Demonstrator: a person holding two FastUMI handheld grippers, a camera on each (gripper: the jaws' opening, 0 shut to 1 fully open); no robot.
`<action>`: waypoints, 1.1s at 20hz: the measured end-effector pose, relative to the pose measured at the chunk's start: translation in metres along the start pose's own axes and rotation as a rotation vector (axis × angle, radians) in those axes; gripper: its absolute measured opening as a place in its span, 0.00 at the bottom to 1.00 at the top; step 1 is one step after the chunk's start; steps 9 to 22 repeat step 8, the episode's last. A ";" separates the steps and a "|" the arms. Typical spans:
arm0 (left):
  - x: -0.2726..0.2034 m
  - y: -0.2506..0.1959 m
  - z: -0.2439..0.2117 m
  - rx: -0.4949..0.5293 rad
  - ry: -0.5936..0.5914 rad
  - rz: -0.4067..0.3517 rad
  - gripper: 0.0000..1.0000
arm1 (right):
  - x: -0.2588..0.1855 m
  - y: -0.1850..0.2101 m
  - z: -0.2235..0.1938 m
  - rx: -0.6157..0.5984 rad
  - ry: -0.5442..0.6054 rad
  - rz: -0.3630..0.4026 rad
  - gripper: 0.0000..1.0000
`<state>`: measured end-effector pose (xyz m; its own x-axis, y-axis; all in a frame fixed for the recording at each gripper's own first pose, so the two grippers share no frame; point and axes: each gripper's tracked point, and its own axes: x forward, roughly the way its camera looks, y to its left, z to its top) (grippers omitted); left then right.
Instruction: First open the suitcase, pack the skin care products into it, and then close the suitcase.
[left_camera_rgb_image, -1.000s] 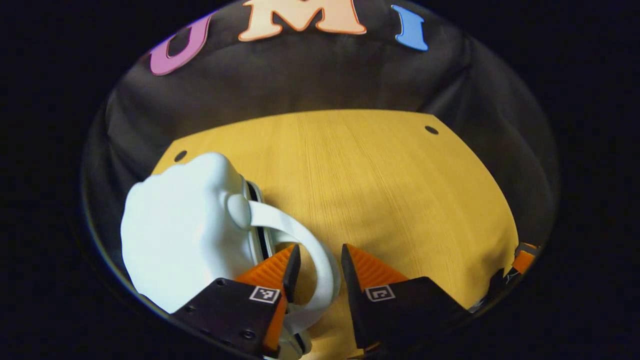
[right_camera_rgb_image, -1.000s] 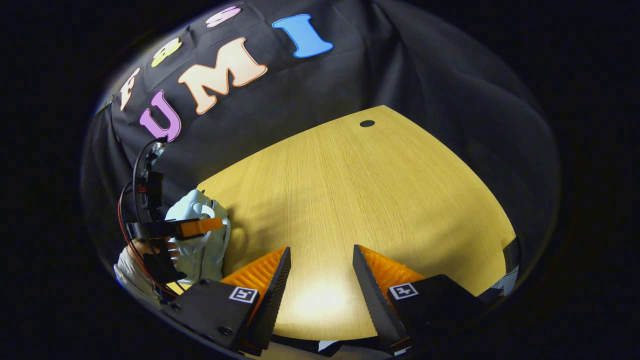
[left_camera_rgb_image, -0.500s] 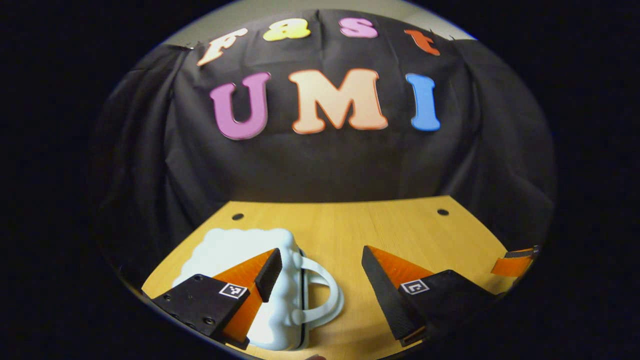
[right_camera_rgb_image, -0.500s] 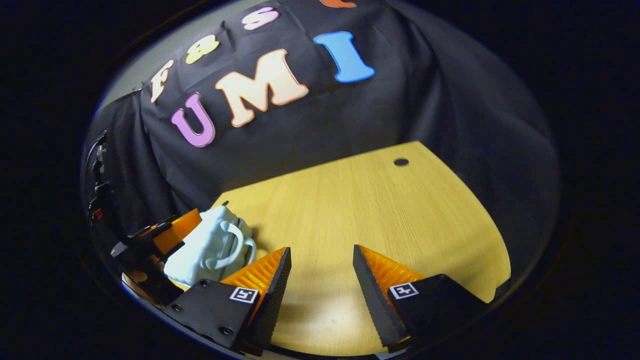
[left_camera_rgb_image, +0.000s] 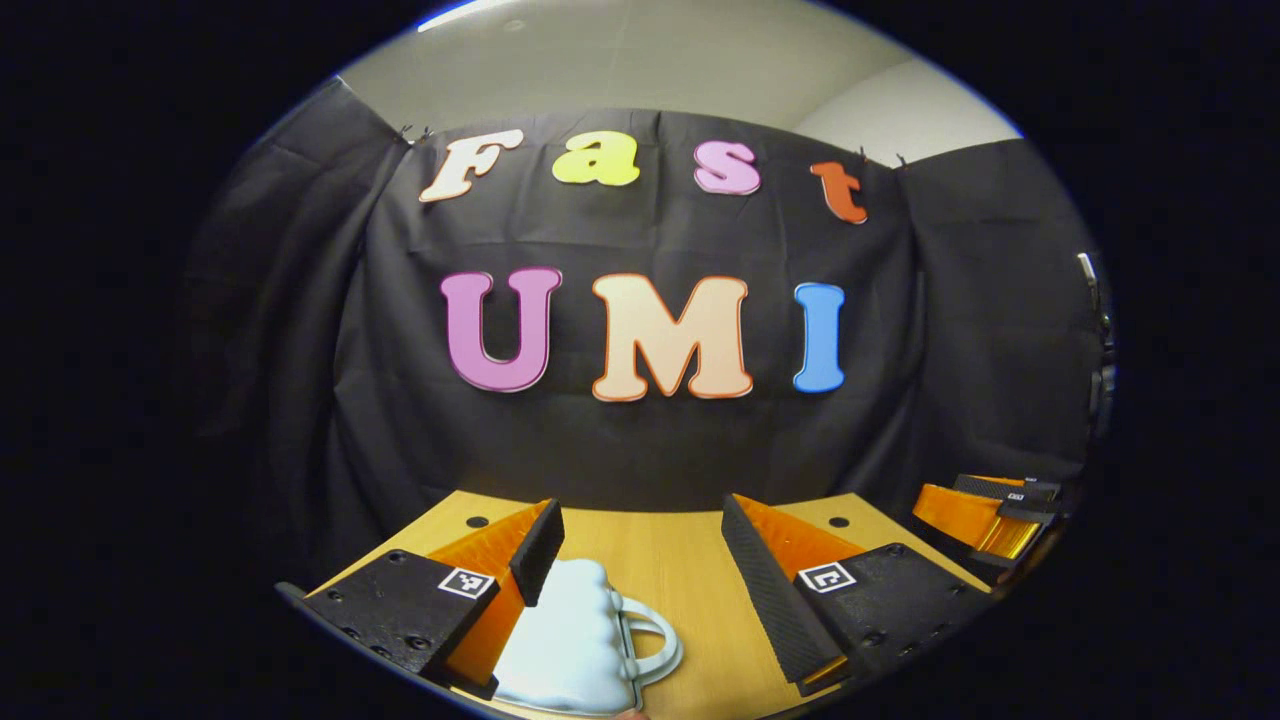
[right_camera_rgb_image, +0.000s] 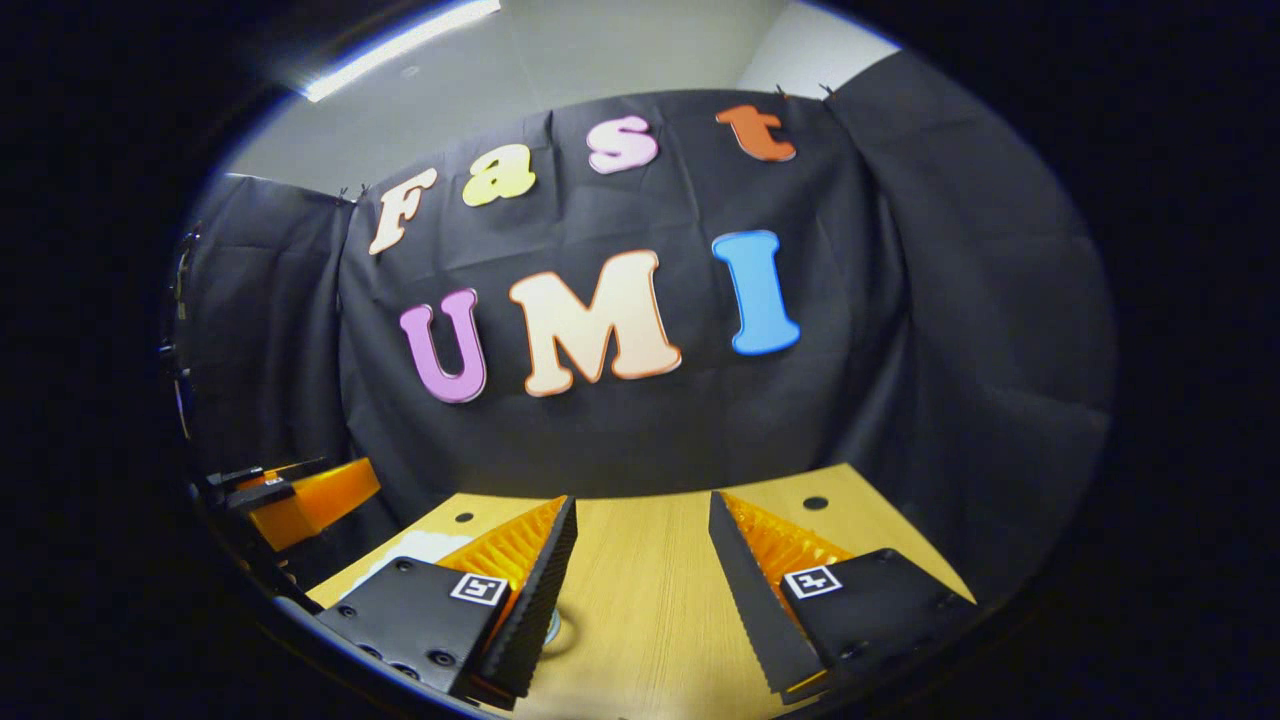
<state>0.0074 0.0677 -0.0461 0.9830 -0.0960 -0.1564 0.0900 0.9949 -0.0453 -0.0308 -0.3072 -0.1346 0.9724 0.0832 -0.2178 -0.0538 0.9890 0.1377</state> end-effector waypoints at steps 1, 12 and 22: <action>-0.001 0.000 0.005 0.002 -0.016 -0.015 0.94 | -0.005 0.006 0.011 -0.006 -0.033 0.000 0.86; -0.018 -0.011 0.006 -0.001 -0.027 -0.092 0.94 | -0.057 0.049 0.058 -0.129 -0.216 0.011 0.97; -0.018 -0.011 0.006 -0.001 -0.027 -0.092 0.94 | -0.057 0.049 0.058 -0.129 -0.216 0.011 0.97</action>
